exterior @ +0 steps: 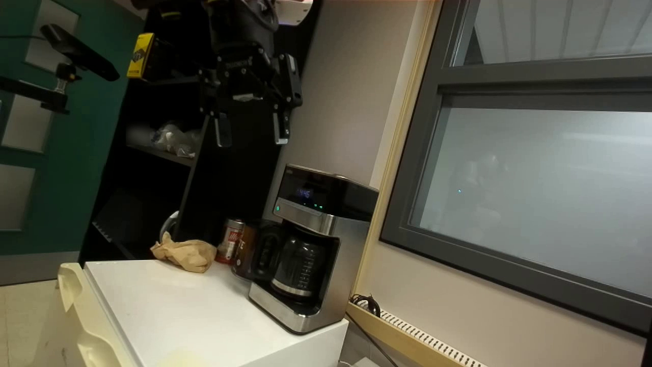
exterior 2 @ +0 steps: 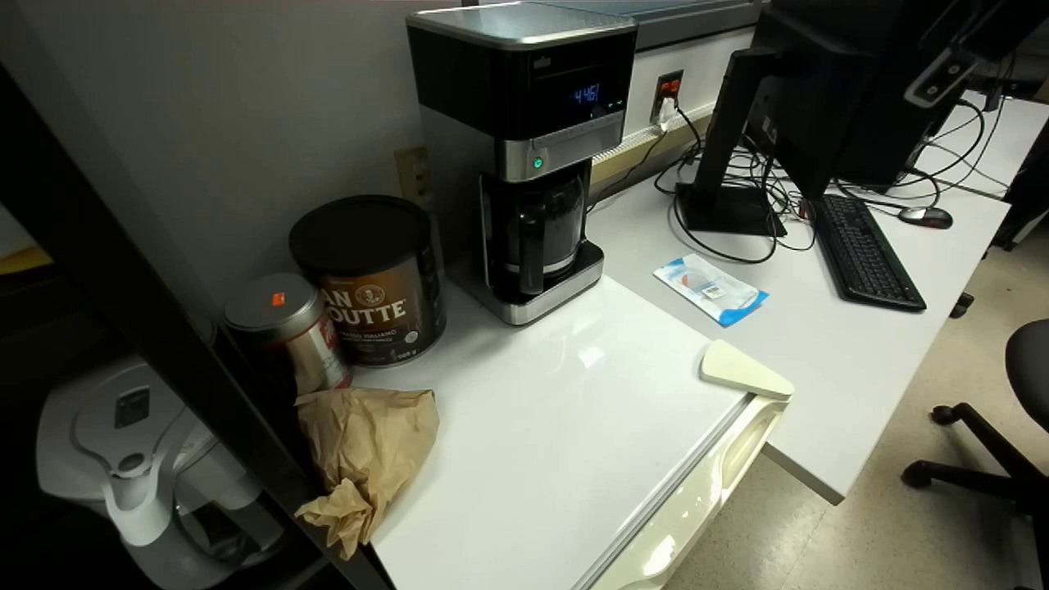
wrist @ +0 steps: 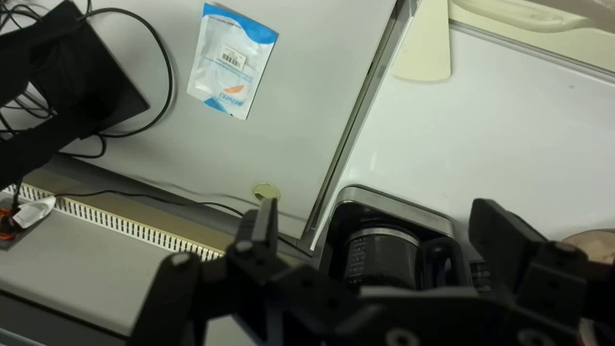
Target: Press a button on the coffee maker.
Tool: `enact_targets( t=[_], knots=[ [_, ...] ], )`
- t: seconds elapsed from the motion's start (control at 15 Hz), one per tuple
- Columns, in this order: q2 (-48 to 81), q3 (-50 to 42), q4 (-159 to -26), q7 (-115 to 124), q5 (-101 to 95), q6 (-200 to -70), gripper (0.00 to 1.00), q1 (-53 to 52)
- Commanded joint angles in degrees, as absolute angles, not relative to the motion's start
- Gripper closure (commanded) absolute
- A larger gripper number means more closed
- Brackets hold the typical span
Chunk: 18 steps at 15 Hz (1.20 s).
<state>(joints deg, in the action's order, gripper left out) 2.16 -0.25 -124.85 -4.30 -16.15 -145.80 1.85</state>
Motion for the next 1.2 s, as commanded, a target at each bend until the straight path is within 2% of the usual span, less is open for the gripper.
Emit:
enact_targets(
  t=[0.0, 0.07, 0.13, 0.27, 0.67, 0.87, 1.13],
  knots=[
    [6.3, -0.5, -121.1, -2.5, -19.6, -148.4, 0.0, 0.8],
    [7.1, -0.6, -120.5, -2.0, -20.5, -149.1, 0.01, 0.6],
    [7.9, -0.7, -119.9, -1.9, -21.3, -149.6, 0.26, 0.3],
    [9.5, -0.9, -118.8, -1.1, -23.3, -151.1, 0.32, -0.3],
    [14.2, -2.5, -114.8, 1.9, -30.0, -154.6, 0.78, -2.4],
    [16.6, -3.9, -112.4, 4.2, -33.9, -155.5, 0.98, -3.9],
    [20.0, -5.3, -108.8, 8.4, -40.5, -156.3, 1.0, -5.6]
  ],
)
